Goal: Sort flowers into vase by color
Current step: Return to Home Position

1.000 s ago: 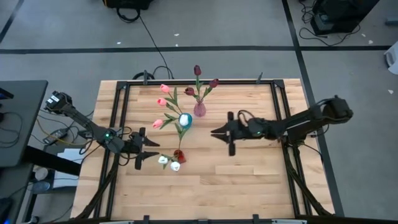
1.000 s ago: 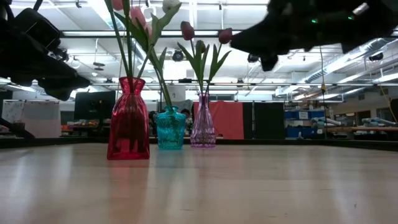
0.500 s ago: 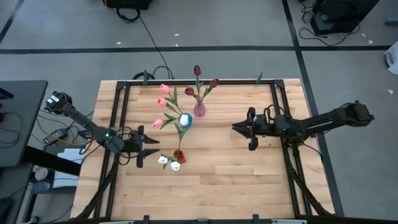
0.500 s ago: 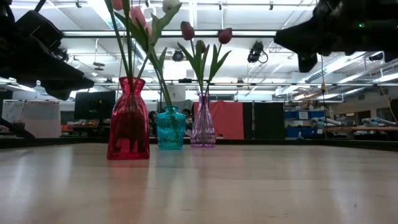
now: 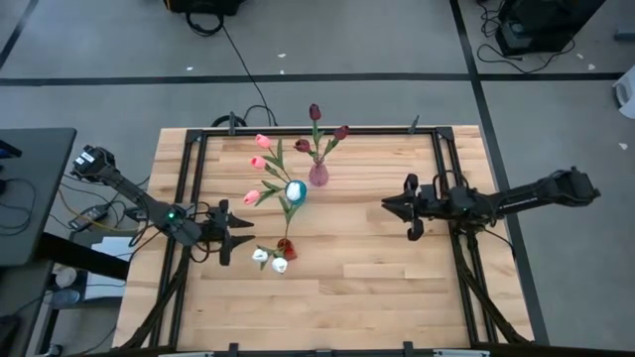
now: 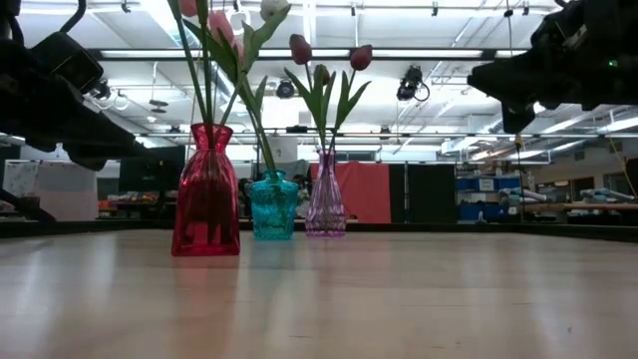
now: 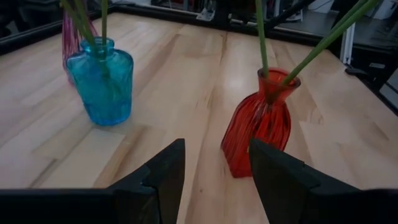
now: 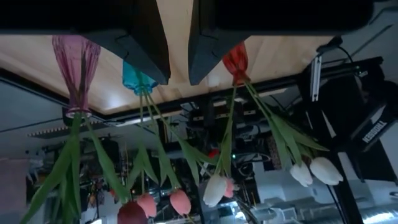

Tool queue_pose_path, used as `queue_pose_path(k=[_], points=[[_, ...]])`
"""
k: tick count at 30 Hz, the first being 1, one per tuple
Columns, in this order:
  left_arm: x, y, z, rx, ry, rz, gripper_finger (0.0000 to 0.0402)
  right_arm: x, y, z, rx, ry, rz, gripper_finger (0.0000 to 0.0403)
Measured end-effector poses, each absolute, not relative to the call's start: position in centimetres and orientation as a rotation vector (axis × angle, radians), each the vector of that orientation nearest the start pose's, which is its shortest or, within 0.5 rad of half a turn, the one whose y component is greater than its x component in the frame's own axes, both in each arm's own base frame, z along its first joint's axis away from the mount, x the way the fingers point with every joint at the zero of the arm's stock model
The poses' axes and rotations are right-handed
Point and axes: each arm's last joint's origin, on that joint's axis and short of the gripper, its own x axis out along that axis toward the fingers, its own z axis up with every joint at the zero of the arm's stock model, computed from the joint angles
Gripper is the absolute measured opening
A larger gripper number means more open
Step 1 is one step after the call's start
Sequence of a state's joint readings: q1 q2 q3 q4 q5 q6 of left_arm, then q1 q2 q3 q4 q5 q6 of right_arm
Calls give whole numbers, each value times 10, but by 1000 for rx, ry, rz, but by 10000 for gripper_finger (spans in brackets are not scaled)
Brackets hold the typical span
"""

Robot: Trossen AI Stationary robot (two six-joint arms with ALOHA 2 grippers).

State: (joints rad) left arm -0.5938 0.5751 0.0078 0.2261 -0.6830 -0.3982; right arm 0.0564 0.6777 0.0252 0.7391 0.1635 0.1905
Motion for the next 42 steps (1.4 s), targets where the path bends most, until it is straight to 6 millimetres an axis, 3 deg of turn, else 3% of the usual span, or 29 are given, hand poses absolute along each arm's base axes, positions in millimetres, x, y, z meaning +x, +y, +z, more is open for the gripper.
queue_pose_path(k=[13, 25, 33, 42], points=[[111, -53, 132, -213, 281, 154, 184, 120, 0, 167, 151, 0, -116, 71], [109, -51, 129, -181, 303, 188, 184, 98, -1, 171, 142, -70, -118, 71], [108, -52, 159, -138, 147, 103, 168, 96, -2, 173, 118, -83, -169, 71], [88, -40, 181, -128, 50, 37, 156, 95, -4, 183, 96, -180, -247, 71]])
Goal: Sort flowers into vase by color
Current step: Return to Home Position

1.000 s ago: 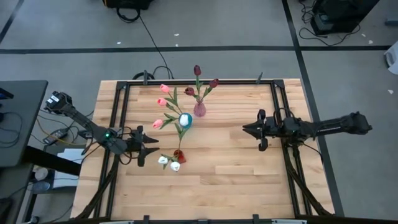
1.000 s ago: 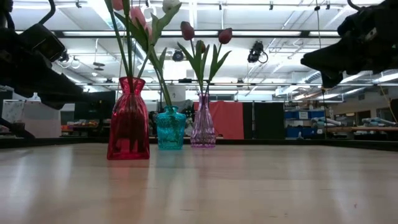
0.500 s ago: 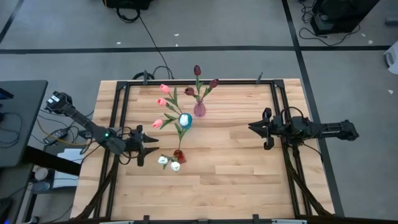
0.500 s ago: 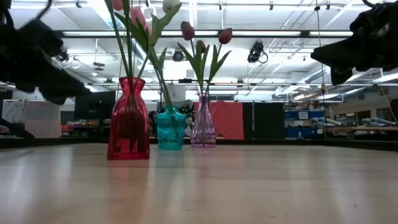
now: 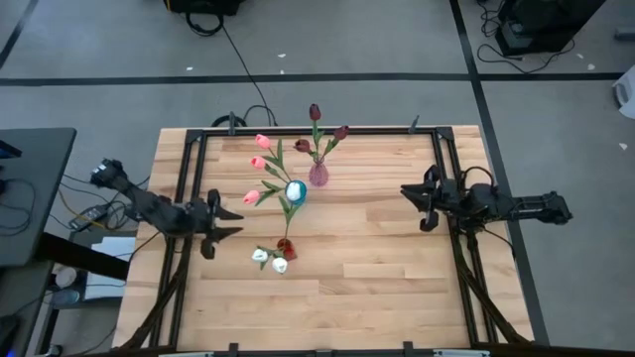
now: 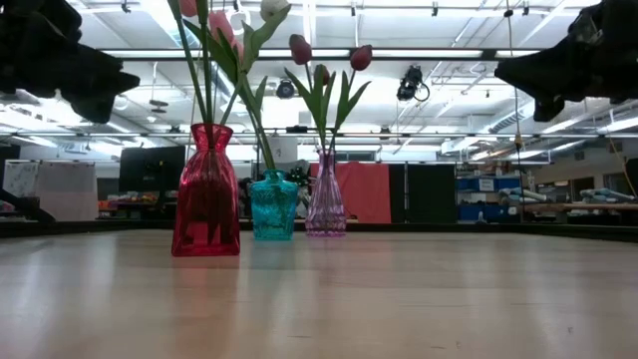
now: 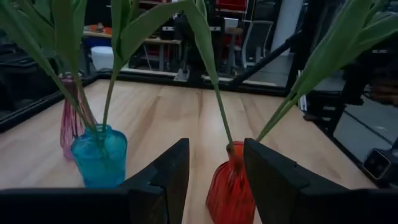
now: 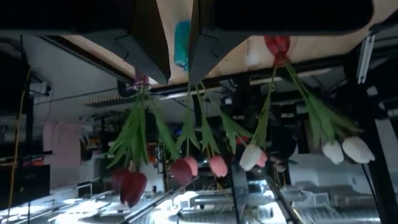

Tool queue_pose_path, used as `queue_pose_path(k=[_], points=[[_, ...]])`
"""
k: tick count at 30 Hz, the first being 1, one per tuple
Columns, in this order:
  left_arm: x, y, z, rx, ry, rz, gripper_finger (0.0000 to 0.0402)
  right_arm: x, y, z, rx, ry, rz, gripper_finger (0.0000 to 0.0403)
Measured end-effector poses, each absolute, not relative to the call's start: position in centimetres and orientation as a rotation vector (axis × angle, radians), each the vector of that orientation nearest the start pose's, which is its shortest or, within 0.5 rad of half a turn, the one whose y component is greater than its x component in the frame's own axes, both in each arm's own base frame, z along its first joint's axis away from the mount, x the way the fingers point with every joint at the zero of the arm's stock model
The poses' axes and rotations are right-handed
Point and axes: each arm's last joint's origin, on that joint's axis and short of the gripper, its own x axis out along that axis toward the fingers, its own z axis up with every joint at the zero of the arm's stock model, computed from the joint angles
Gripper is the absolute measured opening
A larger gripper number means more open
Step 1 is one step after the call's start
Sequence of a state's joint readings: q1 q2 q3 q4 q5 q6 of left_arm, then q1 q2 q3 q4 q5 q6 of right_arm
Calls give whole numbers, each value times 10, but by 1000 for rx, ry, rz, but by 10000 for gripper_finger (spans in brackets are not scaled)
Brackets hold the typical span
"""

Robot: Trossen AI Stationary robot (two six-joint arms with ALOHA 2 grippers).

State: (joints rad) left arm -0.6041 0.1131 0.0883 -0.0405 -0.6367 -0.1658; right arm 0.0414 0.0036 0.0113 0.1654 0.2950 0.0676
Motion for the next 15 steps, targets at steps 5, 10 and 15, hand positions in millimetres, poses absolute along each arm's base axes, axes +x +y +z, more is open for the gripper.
queue_pose_path(k=[5, 10, 15], points=[[81, -37, 182, -156, 16, -26, 156, 95, -4, 182, 95, -171, -243, 71], [82, -41, 175, -132, 20, -126, 156, 96, -4, 176, 98, -111, -239, 71], [82, -45, 176, -108, -1, -255, 156, 96, -4, 177, 21, -105, -245, 71]])
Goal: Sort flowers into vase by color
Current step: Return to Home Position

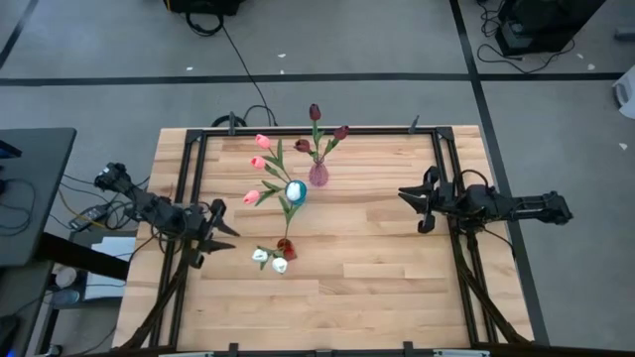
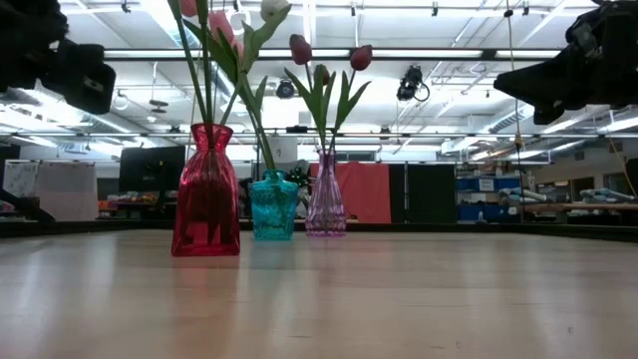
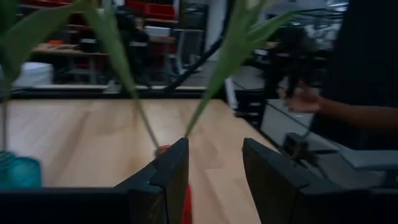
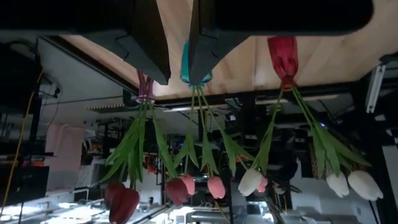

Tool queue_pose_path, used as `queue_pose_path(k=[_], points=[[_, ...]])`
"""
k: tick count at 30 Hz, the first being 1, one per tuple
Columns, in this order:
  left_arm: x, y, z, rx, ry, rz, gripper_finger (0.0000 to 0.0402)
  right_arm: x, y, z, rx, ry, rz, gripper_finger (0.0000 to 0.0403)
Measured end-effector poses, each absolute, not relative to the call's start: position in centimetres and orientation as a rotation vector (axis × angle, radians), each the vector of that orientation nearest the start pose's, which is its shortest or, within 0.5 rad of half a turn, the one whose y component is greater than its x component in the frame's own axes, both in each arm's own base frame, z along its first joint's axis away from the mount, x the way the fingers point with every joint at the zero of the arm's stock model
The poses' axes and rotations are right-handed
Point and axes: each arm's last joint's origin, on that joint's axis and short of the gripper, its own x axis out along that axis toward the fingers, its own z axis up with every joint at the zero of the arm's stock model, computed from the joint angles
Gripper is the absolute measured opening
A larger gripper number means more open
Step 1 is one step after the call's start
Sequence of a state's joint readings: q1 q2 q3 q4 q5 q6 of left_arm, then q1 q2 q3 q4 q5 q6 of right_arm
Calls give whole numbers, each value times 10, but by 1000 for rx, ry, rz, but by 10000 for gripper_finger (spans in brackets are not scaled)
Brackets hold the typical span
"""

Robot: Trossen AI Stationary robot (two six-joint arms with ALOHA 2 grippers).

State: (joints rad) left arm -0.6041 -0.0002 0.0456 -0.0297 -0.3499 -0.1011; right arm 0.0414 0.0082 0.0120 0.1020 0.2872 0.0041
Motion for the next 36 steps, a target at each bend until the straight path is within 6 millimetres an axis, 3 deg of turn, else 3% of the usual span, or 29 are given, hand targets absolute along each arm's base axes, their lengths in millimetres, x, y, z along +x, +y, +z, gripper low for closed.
queue_pose_path(k=[14, 21, 30, 36], points=[[81, -46, 182, -216, -43, -329, 156, 96, -4, 177, 14, -105, -246, 71], [79, -51, 179, -155, -11, -508, 156, 96, -4, 177, 14, -105, -245, 71], [81, -50, 174, -106, 33, -533, 156, 96, -4, 177, 14, -105, -245, 71], [85, -41, 174, -69, 18, -435, 156, 96, -4, 177, 14, -105, -245, 71]])
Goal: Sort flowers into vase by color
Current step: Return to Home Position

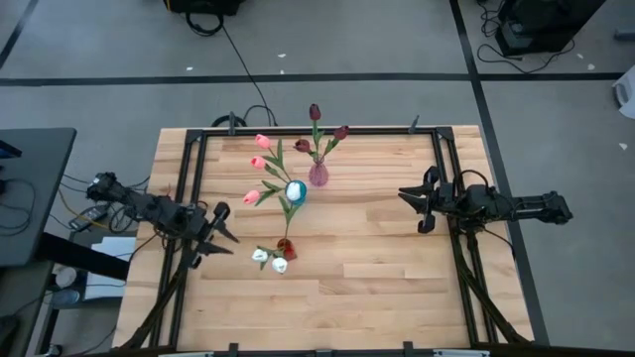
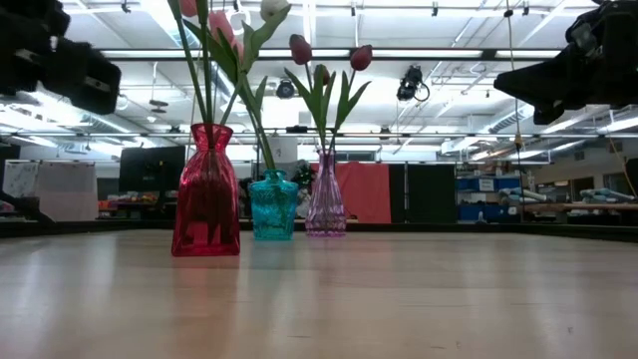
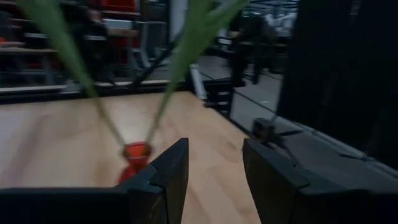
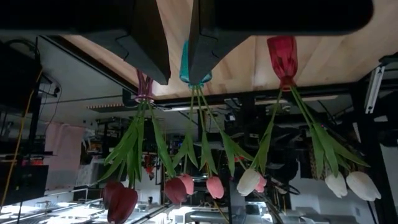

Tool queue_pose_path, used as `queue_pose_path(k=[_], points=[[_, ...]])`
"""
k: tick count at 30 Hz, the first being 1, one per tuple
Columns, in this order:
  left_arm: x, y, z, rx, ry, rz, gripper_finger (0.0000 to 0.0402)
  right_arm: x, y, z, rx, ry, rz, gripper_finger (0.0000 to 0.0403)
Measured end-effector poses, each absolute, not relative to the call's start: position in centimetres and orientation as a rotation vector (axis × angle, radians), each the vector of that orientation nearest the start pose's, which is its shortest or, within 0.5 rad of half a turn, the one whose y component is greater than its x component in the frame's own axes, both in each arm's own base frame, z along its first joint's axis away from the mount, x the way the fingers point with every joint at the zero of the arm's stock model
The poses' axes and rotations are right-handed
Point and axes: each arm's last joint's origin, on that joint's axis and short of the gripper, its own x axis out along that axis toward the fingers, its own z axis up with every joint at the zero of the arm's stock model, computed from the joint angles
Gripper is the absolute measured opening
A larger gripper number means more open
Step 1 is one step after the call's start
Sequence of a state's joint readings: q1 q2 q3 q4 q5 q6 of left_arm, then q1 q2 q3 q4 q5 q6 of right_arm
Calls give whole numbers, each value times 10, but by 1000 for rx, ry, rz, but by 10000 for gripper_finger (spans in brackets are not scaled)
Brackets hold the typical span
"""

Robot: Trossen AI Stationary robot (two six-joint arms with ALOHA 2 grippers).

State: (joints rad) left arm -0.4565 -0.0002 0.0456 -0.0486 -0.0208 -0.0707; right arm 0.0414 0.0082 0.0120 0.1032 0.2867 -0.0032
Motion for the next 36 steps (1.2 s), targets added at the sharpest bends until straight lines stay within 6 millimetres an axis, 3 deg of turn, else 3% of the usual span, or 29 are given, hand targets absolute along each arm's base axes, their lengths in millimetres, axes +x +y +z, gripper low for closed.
queue_pose_path(k=[8, 13, 36], points=[[92, -24, 174, -61, 7, -178, 156, 96, -4, 177, 14, -105, -245, 71], [92, -18, 177, -195, -22, -15, 157, 96, -4, 177, 14, -105, -245, 71], [92, -17, 179, -227, -48, -1, 157, 96, -4, 177, 14, -105, -245, 71]])
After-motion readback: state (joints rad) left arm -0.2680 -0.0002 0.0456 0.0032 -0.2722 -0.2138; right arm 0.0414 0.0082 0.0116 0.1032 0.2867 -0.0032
